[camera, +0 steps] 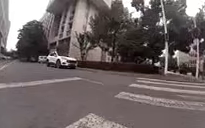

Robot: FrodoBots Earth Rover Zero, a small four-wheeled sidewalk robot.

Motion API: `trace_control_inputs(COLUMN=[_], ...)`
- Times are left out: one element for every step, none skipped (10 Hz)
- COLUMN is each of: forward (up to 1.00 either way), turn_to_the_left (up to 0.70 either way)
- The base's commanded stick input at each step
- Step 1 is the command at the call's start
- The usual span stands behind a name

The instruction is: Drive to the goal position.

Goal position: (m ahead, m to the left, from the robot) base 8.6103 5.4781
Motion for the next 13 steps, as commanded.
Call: trace_control_inputs(forward=[0.70, 0.70, 0.70, 0.70, 0.70, 0.70, 0.70, 0.70, 0.70, 0.70, 0.70, 0.70, 0.70], turn_to_the_left=[0.14, 0.14, 0.14, 0.14, 0.14, 0.14, 0.14, 0.14, 0.14, 0.14, 0.14, 0.14, 0.14])
